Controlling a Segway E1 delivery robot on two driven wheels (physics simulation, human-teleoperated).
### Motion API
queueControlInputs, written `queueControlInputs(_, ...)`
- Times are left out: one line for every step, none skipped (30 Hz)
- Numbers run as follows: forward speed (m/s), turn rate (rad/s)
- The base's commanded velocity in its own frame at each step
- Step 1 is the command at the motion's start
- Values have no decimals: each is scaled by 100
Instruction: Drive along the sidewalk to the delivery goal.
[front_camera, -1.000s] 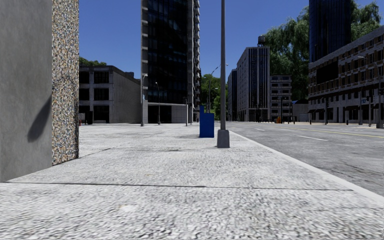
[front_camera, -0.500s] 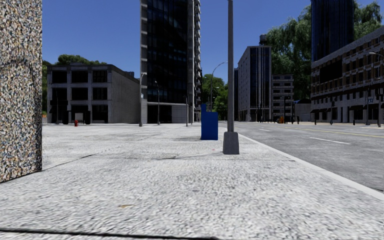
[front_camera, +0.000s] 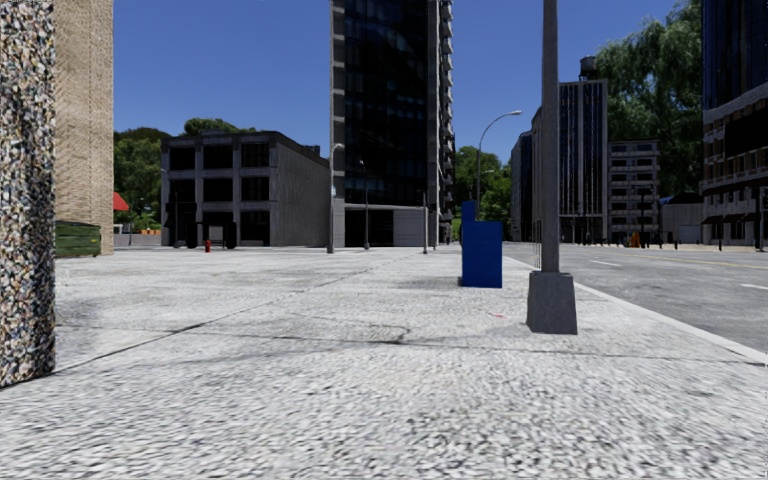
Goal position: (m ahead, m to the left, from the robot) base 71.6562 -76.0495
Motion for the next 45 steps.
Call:
queueControlInputs(200,6)
queueControlInputs(200,6)
queueControlInputs(200,6)
queueControlInputs(200,6)
queueControlInputs(200,6)
queueControlInputs(200,6)
queueControlInputs(200,6)
queueControlInputs(200,6)
queueControlInputs(200,6)
queueControlInputs(200,5)
queueControlInputs(200,5)
queueControlInputs(200,5)
queueControlInputs(200,5)
queueControlInputs(200,5)
queueControlInputs(200,6)
queueControlInputs(200,21)
queueControlInputs(200,47)
queueControlInputs(200,74)
queueControlInputs(200,84)
queueControlInputs(200,84)
queueControlInputs(200,87)
queueControlInputs(200,40)
queueControlInputs(200,15)
queueControlInputs(200,4)
queueControlInputs(200,1)
queueControlInputs(200,0)
queueControlInputs(200,0)
queueControlInputs(200,0)
queueControlInputs(200,0)
queueControlInputs(200,0)
queueControlInputs(200,0)
queueControlInputs(200,0)
queueControlInputs(200,0)
queueControlInputs(200,0)
queueControlInputs(200,0)
queueControlInputs(200,0)
queueControlInputs(200,0)
queueControlInputs(200,0)
queueControlInputs(200,0)
queueControlInputs(200,0)
queueControlInputs(200,0)
queueControlInputs(200,0)
queueControlInputs(200,0)
queueControlInputs(200,0)
queueControlInputs(200,0)
